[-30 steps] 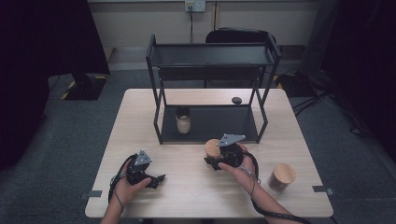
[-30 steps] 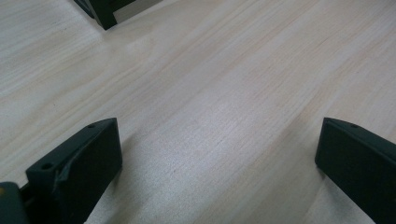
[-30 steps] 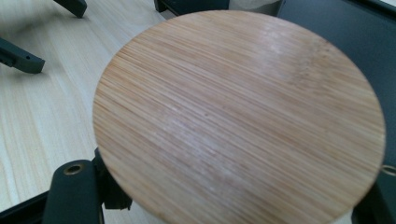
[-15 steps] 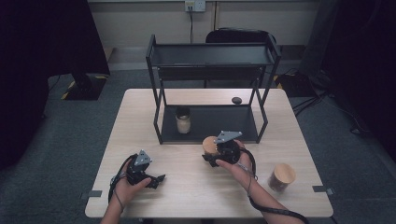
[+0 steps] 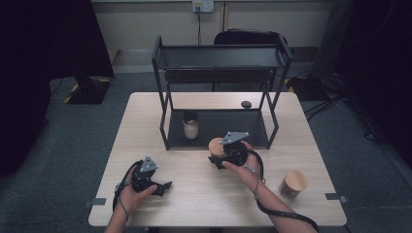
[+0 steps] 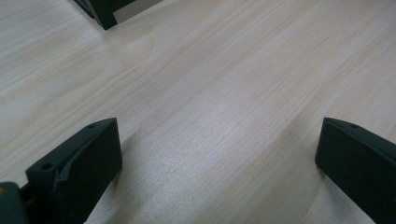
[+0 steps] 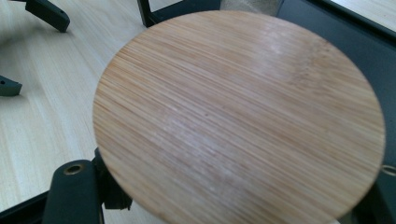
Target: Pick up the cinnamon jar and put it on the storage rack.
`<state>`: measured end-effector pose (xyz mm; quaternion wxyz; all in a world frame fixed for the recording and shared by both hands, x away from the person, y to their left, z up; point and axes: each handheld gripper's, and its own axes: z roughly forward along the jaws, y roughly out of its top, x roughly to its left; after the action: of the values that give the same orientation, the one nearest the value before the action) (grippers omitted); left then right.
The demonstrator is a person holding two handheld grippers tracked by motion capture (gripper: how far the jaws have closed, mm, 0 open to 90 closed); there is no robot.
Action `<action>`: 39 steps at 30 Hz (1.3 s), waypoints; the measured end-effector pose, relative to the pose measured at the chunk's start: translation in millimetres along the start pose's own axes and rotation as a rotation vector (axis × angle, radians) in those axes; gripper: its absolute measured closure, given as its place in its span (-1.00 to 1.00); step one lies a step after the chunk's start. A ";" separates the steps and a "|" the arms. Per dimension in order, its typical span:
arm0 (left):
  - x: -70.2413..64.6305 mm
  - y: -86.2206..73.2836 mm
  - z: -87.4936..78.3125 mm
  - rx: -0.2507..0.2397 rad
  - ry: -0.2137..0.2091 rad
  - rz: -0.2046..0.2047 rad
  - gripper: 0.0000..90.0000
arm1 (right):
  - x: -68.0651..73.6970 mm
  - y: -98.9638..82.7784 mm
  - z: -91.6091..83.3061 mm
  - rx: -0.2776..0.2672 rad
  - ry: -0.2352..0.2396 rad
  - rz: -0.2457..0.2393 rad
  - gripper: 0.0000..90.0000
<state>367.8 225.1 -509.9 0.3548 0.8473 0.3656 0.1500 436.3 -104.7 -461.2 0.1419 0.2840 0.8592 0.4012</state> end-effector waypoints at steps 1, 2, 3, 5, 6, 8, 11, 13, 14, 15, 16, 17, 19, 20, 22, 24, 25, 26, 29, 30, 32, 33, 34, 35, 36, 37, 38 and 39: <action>0.0 0.0 0.0 -0.001 0.000 0.000 -1.00 | -0.4 0.5 0.5 0.001 -0.002 0.002 -0.44; 0.0 0.0 0.0 0.000 0.000 0.000 -1.00 | -0.9 1.0 1.0 0.001 -0.001 0.004 -0.44; 0.0 0.0 0.0 0.000 0.000 0.000 -1.00 | -1.6 1.5 1.5 -0.001 -0.001 0.001 -0.44; 0.0 0.0 0.0 0.000 0.000 0.000 -1.00 | -2.2 3.0 2.2 0.002 -0.004 0.003 -0.44; 0.0 0.0 0.0 -0.001 0.000 0.000 -1.00 | -2.8 3.8 2.6 0.001 -0.004 0.002 -0.44; 0.0 0.0 0.0 0.000 0.000 0.000 -1.00 | -3.5 5.4 3.0 0.003 -0.006 0.003 -0.44; 0.0 0.0 0.0 -0.001 0.000 0.000 -1.00 | -4.9 7.6 4.0 0.005 -0.007 0.002 -0.44; 0.0 0.0 0.0 0.000 0.000 0.000 -1.00 | -5.5 9.1 4.5 0.006 -0.009 0.001 -0.44; 0.0 0.0 0.0 0.000 0.000 0.000 -1.00 | -5.9 9.9 4.8 0.006 -0.010 -0.001 -0.44; 0.0 0.0 0.0 0.000 0.000 0.000 -1.00 | -6.2 10.6 5.1 0.006 -0.011 -0.001 -0.44; 0.0 0.0 0.0 0.000 0.000 0.000 -1.00 | -6.6 11.3 5.3 0.005 -0.011 0.000 -0.44; 0.0 0.0 0.0 0.000 0.000 0.000 -1.00 | -7.2 11.8 5.5 0.003 -0.010 0.005 -0.44; 0.0 0.0 0.0 0.000 0.000 0.000 -1.00 | -8.4 12.8 6.0 0.002 -0.009 0.010 -0.44; 0.0 0.0 0.0 0.000 0.000 0.000 -1.00 | -8.9 13.5 6.3 0.002 -0.010 0.011 -0.44; 0.0 0.0 0.0 0.000 0.000 0.000 -1.00 | -10.0 14.9 6.7 0.003 -0.014 0.008 -0.44; 0.0 0.0 0.0 0.000 0.000 0.000 -1.00 | -10.7 16.5 7.2 0.001 -0.014 0.010 -0.44; 0.0 0.0 0.0 0.000 0.000 0.000 -1.00 | -11.0 17.2 7.5 -0.001 -0.014 0.010 -0.44; 0.0 0.0 0.0 0.000 0.000 0.000 -1.00 | -11.1 18.1 7.6 0.000 -0.014 0.011 -0.44; 0.0 0.0 0.0 0.000 0.000 0.000 -1.00 | -11.5 20.3 9.2 0.000 -0.015 0.005 -0.44; 0.0 0.0 0.0 0.000 0.000 0.000 -1.00 | -11.5 21.0 9.6 0.001 -0.015 0.008 -0.44; 0.0 0.0 0.0 0.000 0.000 0.000 -1.00 | -11.6 22.5 10.5 -0.002 -0.014 0.007 -0.44; 0.0 0.0 0.0 0.000 0.000 0.000 -1.00 | -11.4 23.4 10.7 -0.003 -0.016 0.009 -0.44; 0.0 0.0 0.0 0.000 0.000 0.000 -1.00 | -11.6 24.1 11.1 -0.007 -0.014 0.011 -0.44; 0.0 0.0 0.0 0.000 0.000 0.000 -1.00 | -11.9 24.7 11.6 -0.012 -0.012 0.013 -0.44; 0.0 0.0 0.0 0.000 0.000 0.000 -1.00 | -11.9 25.5 12.2 -0.013 -0.012 0.017 -0.44; 0.0 0.0 0.0 0.000 0.000 0.000 -1.00 | -12.0 26.2 12.7 -0.012 -0.014 0.016 -0.44; 0.0 0.0 0.0 0.000 0.000 0.000 -1.00 | -12.2 26.7 13.3 -0.013 -0.015 0.016 -0.44; 0.0 0.0 0.0 0.000 0.000 0.001 -1.00 | -12.3 27.3 13.8 -0.011 -0.017 0.017 -0.44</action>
<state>367.8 225.1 -509.9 0.3548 0.8474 0.3653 0.1501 462.8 -89.6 -448.8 0.1473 0.2937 0.8533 0.4049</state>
